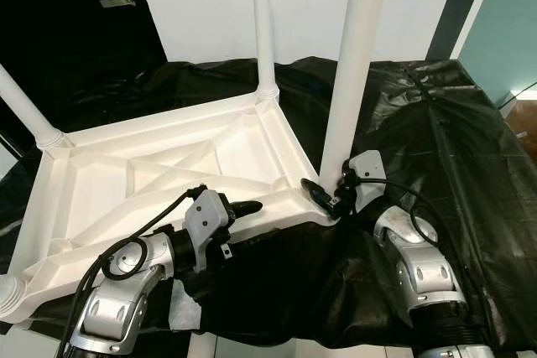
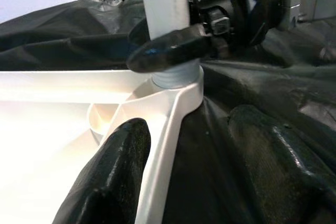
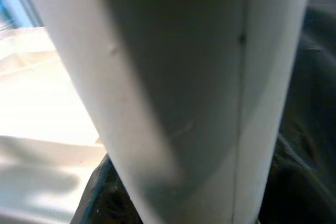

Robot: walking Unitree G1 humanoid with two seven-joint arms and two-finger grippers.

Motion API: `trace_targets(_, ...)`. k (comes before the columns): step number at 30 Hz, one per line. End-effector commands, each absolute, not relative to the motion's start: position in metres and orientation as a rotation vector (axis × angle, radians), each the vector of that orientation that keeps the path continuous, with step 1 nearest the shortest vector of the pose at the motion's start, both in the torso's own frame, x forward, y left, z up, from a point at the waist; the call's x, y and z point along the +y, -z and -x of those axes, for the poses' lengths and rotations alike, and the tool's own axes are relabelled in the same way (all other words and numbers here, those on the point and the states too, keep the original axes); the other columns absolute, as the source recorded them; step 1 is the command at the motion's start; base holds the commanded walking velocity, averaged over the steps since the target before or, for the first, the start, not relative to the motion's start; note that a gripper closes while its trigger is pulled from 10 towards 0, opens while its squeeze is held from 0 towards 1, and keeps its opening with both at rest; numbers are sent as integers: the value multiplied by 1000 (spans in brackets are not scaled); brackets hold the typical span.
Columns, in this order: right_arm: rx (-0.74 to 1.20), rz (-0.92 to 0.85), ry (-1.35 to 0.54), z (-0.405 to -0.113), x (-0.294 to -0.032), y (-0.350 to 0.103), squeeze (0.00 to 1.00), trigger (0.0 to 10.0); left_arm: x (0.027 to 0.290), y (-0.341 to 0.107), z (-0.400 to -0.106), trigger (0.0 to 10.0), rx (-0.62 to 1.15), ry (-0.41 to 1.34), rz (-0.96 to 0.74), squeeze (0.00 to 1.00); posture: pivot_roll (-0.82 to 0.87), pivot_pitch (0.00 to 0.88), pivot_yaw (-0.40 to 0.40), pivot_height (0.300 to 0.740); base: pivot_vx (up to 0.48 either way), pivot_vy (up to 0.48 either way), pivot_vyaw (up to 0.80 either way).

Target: Building children table

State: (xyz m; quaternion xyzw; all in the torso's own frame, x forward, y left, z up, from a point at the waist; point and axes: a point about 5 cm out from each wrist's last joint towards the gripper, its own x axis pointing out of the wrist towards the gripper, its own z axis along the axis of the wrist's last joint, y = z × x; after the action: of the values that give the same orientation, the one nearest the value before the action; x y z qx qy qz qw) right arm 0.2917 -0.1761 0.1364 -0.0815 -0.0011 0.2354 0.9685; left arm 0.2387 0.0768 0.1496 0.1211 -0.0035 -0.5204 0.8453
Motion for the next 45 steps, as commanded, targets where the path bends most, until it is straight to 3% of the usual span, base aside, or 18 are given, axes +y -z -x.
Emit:
trace_targets(1, 66, 170, -400, -290, -187, -124, 0, 10000, 81, -148, -244, 10000, -3, 964, -257, 0, -66, 28, 46, 740, 0, 0, 0)
trace_targets(13, 69, 100, -17, -276, -164, -113, 0, 10000, 82, -147, -241, 10000, 3, 964, -257, 0, -54, 29, 39, 740, 0, 0, 0)
trace_targets(14, 64, 71, 145, -274, -161, -114, 0, 10000, 82, -148, -241, 10000, 2, 957, -256, 0, -47, 33, 35, 740, 0, 0, 0)
trace_targets(15, 64, 61, 189, -273, -160, -115, 0, 10000, 83, -148, -241, 10000, 2, 954, -254, 0, -47, 33, 35, 740, 0, 0, 0)
trace_targets(19, 49, 45, 161, -271, -149, -118, 0, 10000, 82, -148, -240, 10000, 5, 953, -250, 0, -54, 38, 40, 740, 0, 0, 0)
trace_targets(28, 50, 50, 214, -267, -155, -120, 0, 10000, 83, -148, -243, 10000, 3, 951, -253, 0, -57, 37, 38, 740, 0, 0, 0)
trace_targets(29, 40, 50, 215, -267, -154, -121, 824, 10000, 83, -148, -243, 10000, 4, 951, -253, 0, -58, 36, 38, 740, 0, 0, 0)
trace_targets(30, 33, 50, 217, -267, -154, -123, 1000, 10000, 82, -148, -242, 10000, 4, 952, -254, 0, -58, 36, 39, 740, 0, 0, 0)
trace_targets(36, -25, 44, 155, -267, -158, -133, 1000, 10000, 81, -148, -241, 10000, 5, 954, -252, 0, -57, 35, 38, 740, 0, 0, 0)
trace_targets(40, -71, 34, -40, -262, -164, -141, 1000, 10000, 83, -148, -242, 10000, 6, 956, -255, 0, -61, 38, 40, 740, 0, 0, 0)
trace_targets(44, -71, 38, -101, -260, -166, -142, 1000, 10000, 83, -148, -242, 10000, 7, 955, -255, 0, -62, 38, 40, 740, 0, 0, 0)
trace_targets(45, -74, 52, -180, -258, -169, -144, 0, 10000, 83, -148, -243, 10000, 7, 955, -255, 0, -66, 38, 43, 740, 0, 0, 0)
